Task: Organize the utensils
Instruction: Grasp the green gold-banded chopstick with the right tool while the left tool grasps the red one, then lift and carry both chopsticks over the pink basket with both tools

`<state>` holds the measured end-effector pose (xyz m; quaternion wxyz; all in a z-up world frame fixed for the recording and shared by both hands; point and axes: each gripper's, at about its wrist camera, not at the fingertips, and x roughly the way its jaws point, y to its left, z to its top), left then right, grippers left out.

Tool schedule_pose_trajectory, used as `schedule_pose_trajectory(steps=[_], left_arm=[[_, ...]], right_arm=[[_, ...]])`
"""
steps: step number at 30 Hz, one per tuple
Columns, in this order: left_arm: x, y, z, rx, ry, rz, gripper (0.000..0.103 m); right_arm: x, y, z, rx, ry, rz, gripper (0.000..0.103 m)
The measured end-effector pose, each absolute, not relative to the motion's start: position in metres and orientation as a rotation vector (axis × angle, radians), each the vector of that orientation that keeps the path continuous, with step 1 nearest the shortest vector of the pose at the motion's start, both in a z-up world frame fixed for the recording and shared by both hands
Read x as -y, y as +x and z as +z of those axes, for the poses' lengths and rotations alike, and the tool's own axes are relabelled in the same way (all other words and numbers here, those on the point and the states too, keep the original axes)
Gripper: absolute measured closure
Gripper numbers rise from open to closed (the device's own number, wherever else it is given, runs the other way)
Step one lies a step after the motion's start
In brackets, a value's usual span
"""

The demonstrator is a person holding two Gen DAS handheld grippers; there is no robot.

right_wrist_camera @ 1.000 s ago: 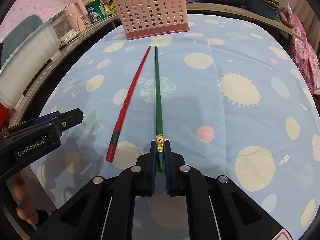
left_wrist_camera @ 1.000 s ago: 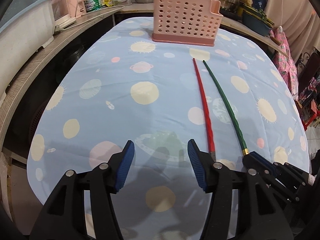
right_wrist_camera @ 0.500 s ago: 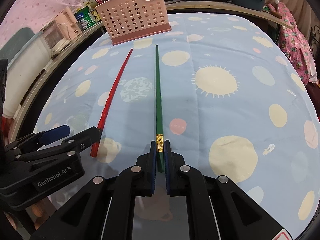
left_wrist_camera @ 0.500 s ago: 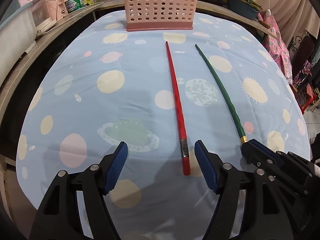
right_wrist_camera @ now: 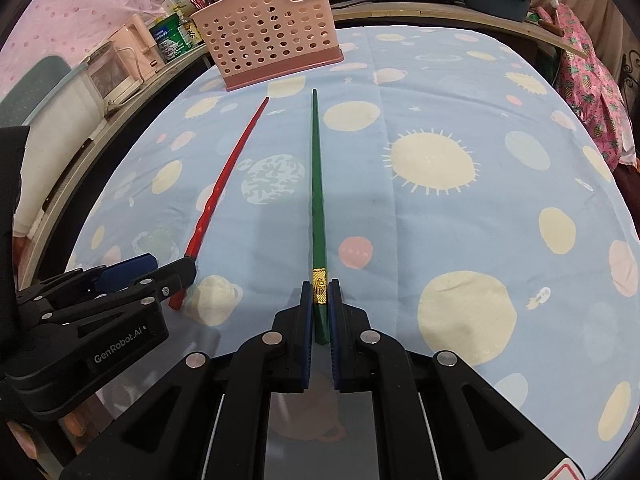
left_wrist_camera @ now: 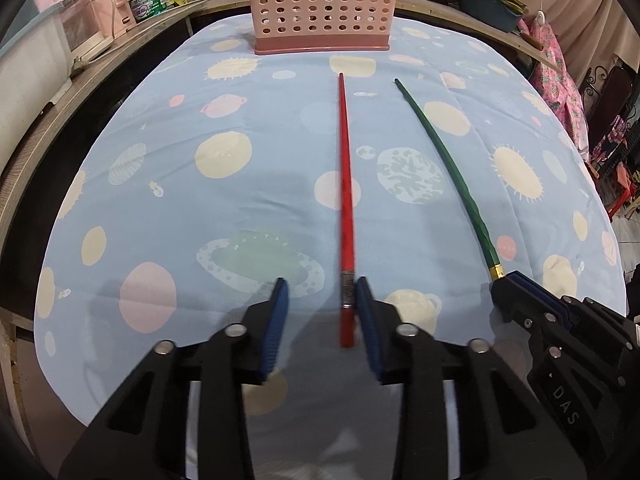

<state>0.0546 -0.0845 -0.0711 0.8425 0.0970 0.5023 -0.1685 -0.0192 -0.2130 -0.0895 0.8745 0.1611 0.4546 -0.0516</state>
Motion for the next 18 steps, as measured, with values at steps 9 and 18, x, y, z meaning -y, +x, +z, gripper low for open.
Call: schedule_pose_trajectory(steps=[9, 18], left_arm=[[0.079, 0.053, -0.067, -1.074, 0.183, -0.361, 0.096], [0.065, 0.052, -0.041, -1.034, 0.145, -0.349, 0.096]], right_arm=[[0.212, -0.021, -0.089, -0.95, 0.352, -0.097, 0.096], [0.205, -0.024, -0.064, -0.897, 0.335, -0.073, 0.096]])
